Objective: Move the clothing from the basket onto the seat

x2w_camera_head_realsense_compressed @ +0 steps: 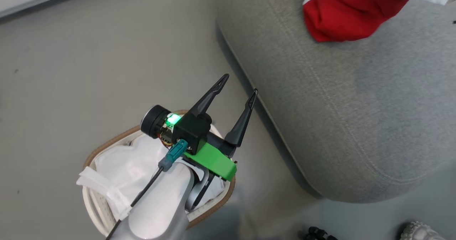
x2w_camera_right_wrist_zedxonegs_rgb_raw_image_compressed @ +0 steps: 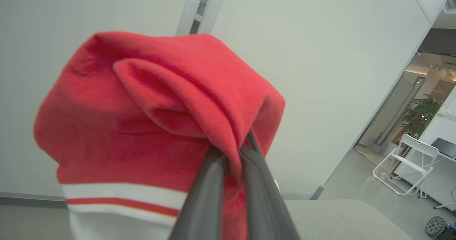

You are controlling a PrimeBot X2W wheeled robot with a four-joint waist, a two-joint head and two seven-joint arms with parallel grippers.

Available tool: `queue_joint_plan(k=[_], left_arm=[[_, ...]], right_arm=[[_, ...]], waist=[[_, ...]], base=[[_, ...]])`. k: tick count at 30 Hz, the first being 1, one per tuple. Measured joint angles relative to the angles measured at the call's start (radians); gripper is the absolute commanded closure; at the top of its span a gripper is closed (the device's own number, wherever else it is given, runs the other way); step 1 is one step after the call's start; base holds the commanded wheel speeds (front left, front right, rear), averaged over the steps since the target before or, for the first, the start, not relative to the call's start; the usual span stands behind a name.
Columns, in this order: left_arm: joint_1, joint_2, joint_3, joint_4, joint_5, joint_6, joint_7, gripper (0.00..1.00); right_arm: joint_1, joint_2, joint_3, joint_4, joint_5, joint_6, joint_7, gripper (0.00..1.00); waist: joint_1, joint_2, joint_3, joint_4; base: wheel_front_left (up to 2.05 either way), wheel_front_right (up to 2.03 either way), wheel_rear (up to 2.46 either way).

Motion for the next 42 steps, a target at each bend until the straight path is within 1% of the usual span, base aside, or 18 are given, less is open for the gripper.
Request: queue_joint_plan(k=[4,8,13,17,18,19,20,21,22,27,31,36,42], left_arm=[[-0.021,0.000,0.001,-0.008,0.000,0.000,0.000,0.00],[-0.035,0.001,0.000,-0.013,0.000,0.000,0.000,0.00],[-0.039,0.000,0.018,-0.016,0.000,0.000,0.000,0.00],[-0.038,0.000,0.040,-0.018,0.000,0.000,0.000,0.00],[-0.038,0.001,0.044,-0.018,0.000,0.000,0.000,0.00],[-0.037,0.001,0.048,-0.017,0.000,0.000,0.000,0.00],[-0.035,0.001,0.053,-0.016,0.000,0.000,0.000,0.00],[-0.035,0.000,0.056,-0.015,0.001,0.000,0.000,0.00],[-0.033,0.000,0.057,-0.014,0.000,0.000,0.000,0.00],[-0.022,0.000,0.069,-0.011,-0.006,0.000,0.000,0.00],[0.001,0.000,0.084,-0.004,-0.018,0.000,0.000,0.00],[0.053,0.000,0.125,-0.003,-0.028,0.000,0.000,0.00],[0.121,0.000,0.194,-0.023,-0.028,0.000,0.000,0.00]], right_arm=[[-0.022,-0.014,-0.041,0.079,-0.040,0.000,0.000,1.00],[-0.017,-0.014,-0.110,0.167,-0.088,0.000,0.000,1.00],[0.033,0.005,-0.172,0.273,-0.121,0.000,0.000,1.00],[0.056,0.015,-0.211,0.321,-0.138,0.000,0.000,1.00],[0.063,0.021,-0.216,0.328,-0.141,0.000,0.000,0.97],[0.070,0.029,-0.224,0.334,-0.142,0.000,0.000,0.75],[0.077,0.038,-0.230,0.337,-0.141,0.000,0.000,0.58],[0.084,0.044,-0.234,0.337,-0.141,0.000,-0.001,0.28],[0.092,0.049,-0.244,0.336,-0.140,0.000,-0.001,0.01],[0.171,0.088,-0.273,0.298,-0.120,0.000,-0.002,0.00],[0.246,0.114,-0.267,0.250,-0.103,0.000,-0.002,0.00],[0.361,0.141,-0.224,0.192,-0.076,0.000,-0.002,0.00],[0.448,0.172,-0.123,0.105,-0.035,0.000,-0.002,0.00]], waist=[[0.0000,0.0000,0.045,0.041],[0.0000,0.0000,0.093,0.083],[0.0000,0.0000,0.142,0.134],[0.0000,0.0000,0.169,0.160],[0.0000,0.0000,0.173,0.162],[0.0000,0.0000,0.175,0.164],[0.0000,0.0000,0.175,0.163],[0.0000,0.0000,0.174,0.162],[0.0000,0.0000,0.171,0.160],[-0.0001,0.0000,0.139,0.147],[-0.0001,0.0000,0.103,0.139],[-0.0001,0.0000,0.043,0.138],[-0.0002,0.0000,-0.028,0.154]], base=[[0.00,0.00,0.00],[0.00,0.00,0.00],[0.00,0.00,0.00],[0.00,0.00,0.00],[0.00,0.00,0.00],[0.00,0.00,0.00],[0.00,0.00,0.00],[0.00,0.00,0.00],[0.00,0.00,0.00],[0.00,0.00,0.00],[0.00,0.00,0.00],[0.00,0.00,0.00],[0.00,0.00,0.00]])
